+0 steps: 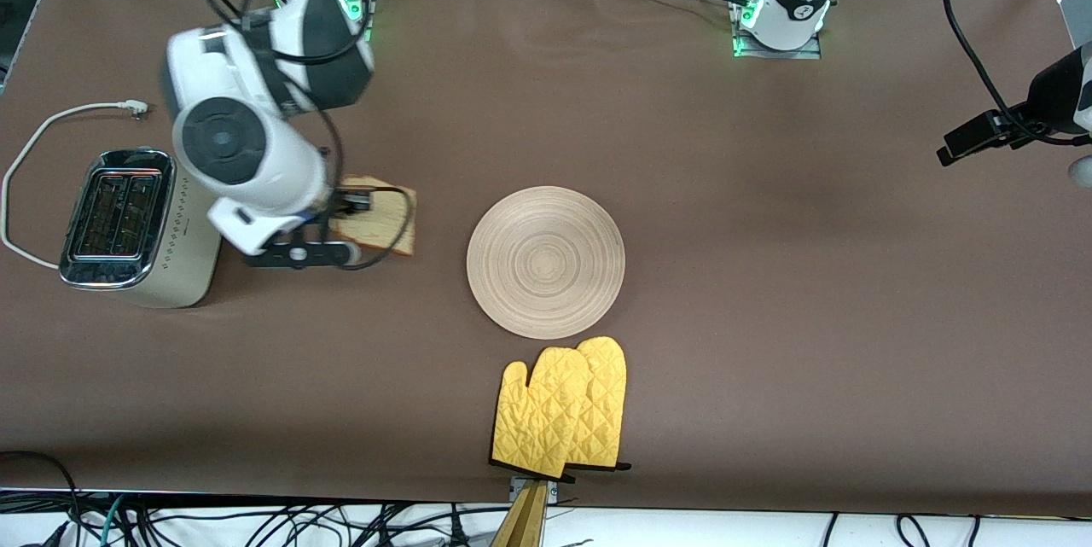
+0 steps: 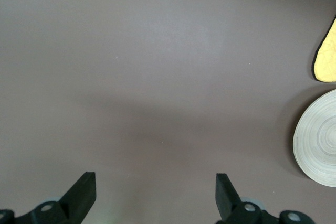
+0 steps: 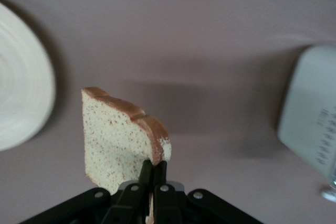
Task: Move plate and put bread in toaster
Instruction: 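Lift the bread slice with the right gripper toward the toaster, then lower the bread slice into the toaster slot with the right gripper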
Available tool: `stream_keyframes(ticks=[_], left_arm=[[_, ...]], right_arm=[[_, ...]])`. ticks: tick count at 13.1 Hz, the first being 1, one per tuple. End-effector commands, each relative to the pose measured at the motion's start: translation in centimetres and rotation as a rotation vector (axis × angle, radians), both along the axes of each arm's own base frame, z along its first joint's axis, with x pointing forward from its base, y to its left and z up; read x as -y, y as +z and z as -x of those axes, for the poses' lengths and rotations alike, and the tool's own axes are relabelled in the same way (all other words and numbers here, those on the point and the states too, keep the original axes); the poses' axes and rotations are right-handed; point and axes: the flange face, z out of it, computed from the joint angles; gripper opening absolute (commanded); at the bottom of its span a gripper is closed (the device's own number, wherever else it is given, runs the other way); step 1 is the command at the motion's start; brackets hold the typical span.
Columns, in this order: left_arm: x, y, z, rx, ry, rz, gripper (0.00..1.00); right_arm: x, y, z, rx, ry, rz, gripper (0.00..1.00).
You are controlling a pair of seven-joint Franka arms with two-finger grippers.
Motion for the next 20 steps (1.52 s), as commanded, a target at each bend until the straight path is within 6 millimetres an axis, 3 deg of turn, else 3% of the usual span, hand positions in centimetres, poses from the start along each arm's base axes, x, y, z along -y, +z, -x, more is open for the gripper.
stream_keyframes(ticks=[1, 4, 9, 11, 15, 20], left_arm=[[0.0, 0.5, -0.2, -0.001, 0.009, 0.013, 1.0], [0.0, 0.5, -0.2, -0.001, 0.009, 0.013, 1.0], [0.0, 0.6, -0.2, 0.0, 0.008, 0.013, 1.0], [0.0, 0.6, -0.2, 0.0, 0.009, 0.013, 1.0], [0.0, 0.6, -0.2, 0.002, 0.008, 0.013, 1.0], [0.0, 0.6, -0.2, 0.0, 0.008, 0.013, 1.0]], right_arm=[[7.6, 1.3, -0.3, -0.081, 0.022, 0.098, 0.0], [15.9, 2.7, -0.8, -0.111, -0.026, 0.176, 0.0], [24.9, 3.3, -1.1, -0.157, -0.032, 0.359, 0.0], [26.1, 3.1, -1.7, -0.153, -0.008, 0.43, 0.0], [31.3, 1.5, -2.9, -0.149, 0.04, 0.439, 0.0], [31.4, -0.3, -3.6, -0.152, 0.045, 0.45, 0.0]])
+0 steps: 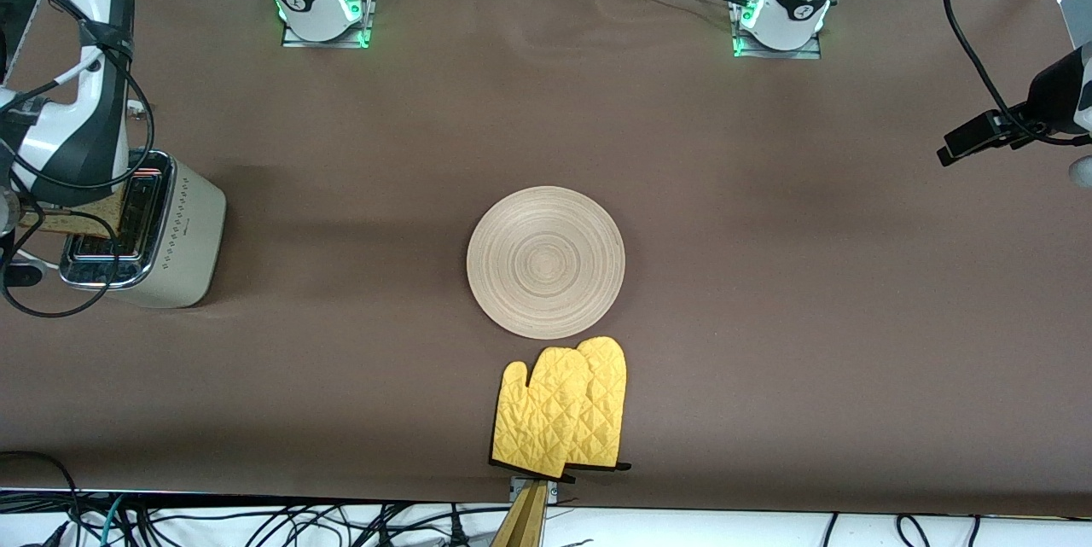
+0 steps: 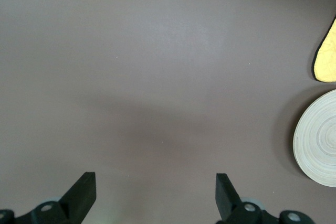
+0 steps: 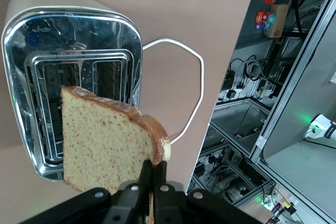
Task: Move plate and put bread in toaster
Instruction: 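Lower the bread slice into the toaster slot with the right gripper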
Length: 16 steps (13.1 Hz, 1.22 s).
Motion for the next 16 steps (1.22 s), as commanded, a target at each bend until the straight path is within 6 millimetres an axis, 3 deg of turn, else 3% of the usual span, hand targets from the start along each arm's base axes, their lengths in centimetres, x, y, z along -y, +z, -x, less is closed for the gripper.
stream_keyframes(ticks=[1, 7, 16], left_arm=[[0.0, 0.5, -0.2, 0.0, 0.009, 0.013, 1.0], [0.1, 0.6, -0.2, 0.001, 0.008, 0.014, 1.0], [0.1, 0.3, -0.4, -0.003, 0.008, 0.015, 1.0]], right_arm=[[-0.5, -0.2, -0.3, -0.006, 0.021, 0.011, 0.0], [-0.9, -0.8, -0.4, -0.014, 0.026, 0.005, 0.0], [-1.6, -3.4, -1.5, -0.003, 0.044, -0.011, 0.0]])
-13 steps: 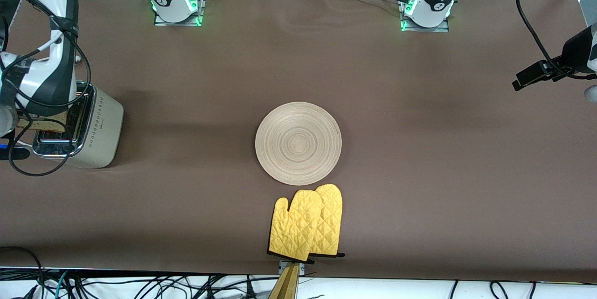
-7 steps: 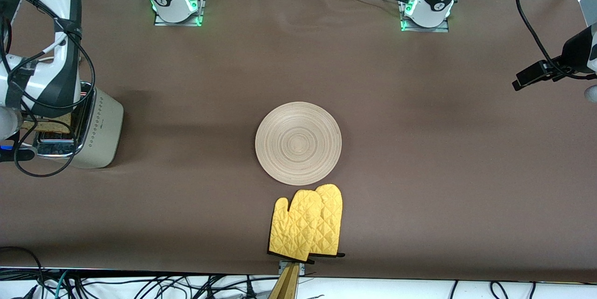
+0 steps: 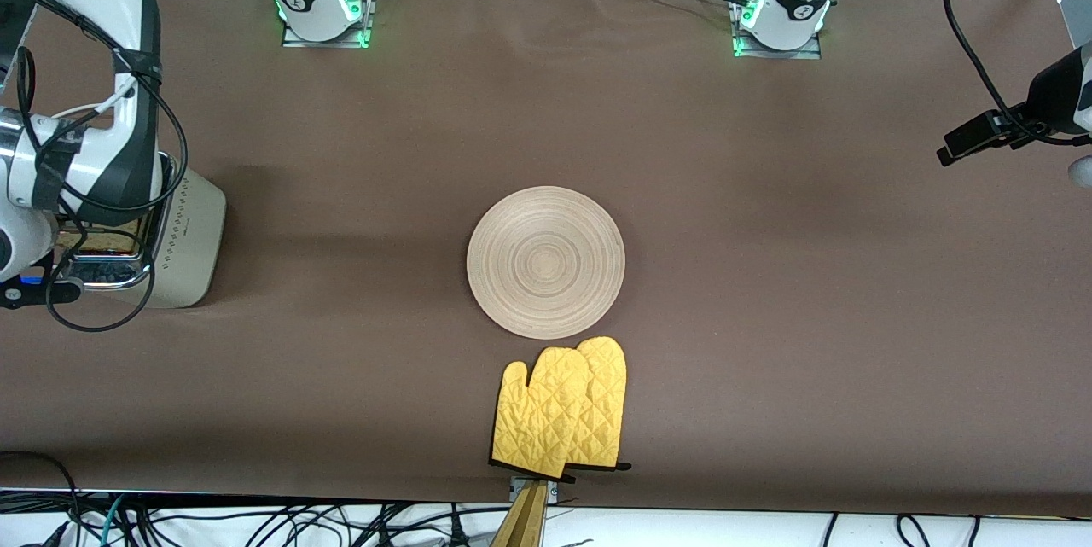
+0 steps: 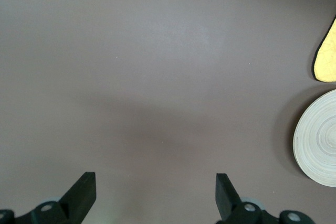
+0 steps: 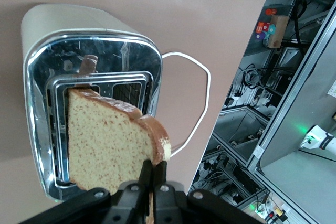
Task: Move plate and put bread in toaster
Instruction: 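Lower the bread slice into the toaster slot with the right gripper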
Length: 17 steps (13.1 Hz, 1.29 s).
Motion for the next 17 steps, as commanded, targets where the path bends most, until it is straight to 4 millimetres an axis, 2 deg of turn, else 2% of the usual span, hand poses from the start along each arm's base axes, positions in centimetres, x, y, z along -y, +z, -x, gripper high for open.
stream_keyframes(ticks=[1, 9, 14, 17], left_arm=[[0.1, 0.3, -0.4, -0.002, 0.007, 0.015, 1.0], [0.1, 0.3, -0.4, -0.004, 0.007, 0.013, 1.0], [0.1, 0.3, -0.4, -0.004, 0.005, 0.012, 1.0], [0.2, 0.3, -0.4, -0.004, 0.004, 0.012, 1.0]], right_arm=[[-0.1, -0.6, -0.2, 0.007, 0.003, -0.018, 0.0], [-0.9, -3.3, -1.6, 0.04, 0.022, 0.014, 0.0], [-0.9, -2.5, -1.2, 0.065, -0.028, 0.038, 0.0], [-0.5, -2.5, -0.1, 0.012, -0.091, 0.044, 0.0]])
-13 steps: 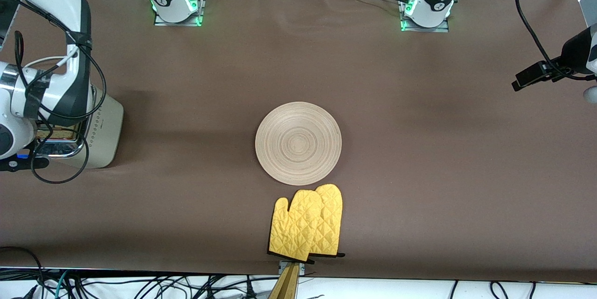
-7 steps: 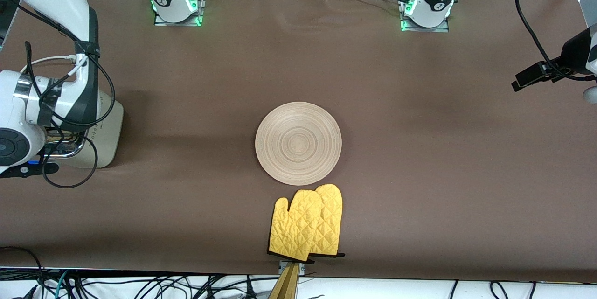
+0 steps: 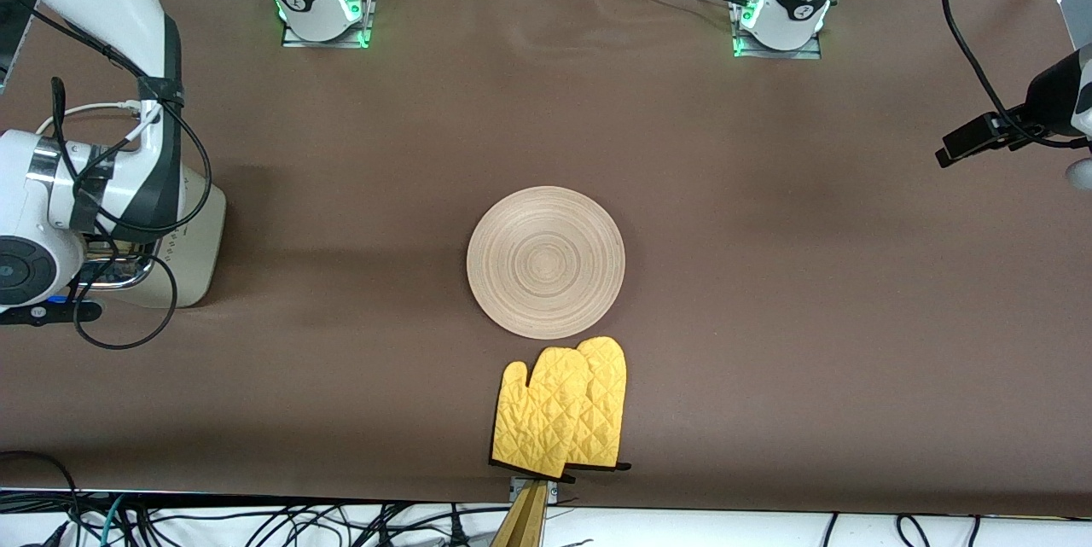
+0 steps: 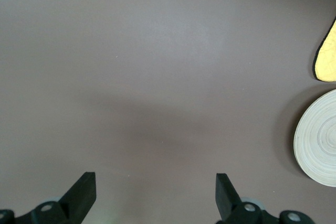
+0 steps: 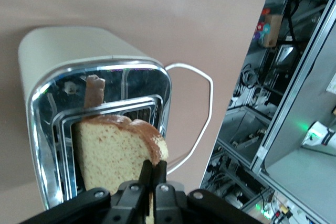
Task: Move plate and put bread in toaster
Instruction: 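Lower the bread slice into the toaster slot with the right gripper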
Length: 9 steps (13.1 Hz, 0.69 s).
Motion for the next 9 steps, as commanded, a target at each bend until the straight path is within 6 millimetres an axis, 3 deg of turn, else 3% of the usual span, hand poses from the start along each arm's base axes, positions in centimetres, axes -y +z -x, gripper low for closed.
stream_keyframes(ticks=[1, 9], left_arm=[[0.17, 0.42, -0.31, -0.001, 0.004, 0.012, 1.0], [0.17, 0.42, -0.31, -0.001, 0.004, 0.012, 1.0]], right_arm=[[-0.15, 0.68, 1.12, -0.035, -0.059, 0.001, 0.0], [0.21, 0.15, 1.4, -0.036, -0.106, 0.019, 0.0]])
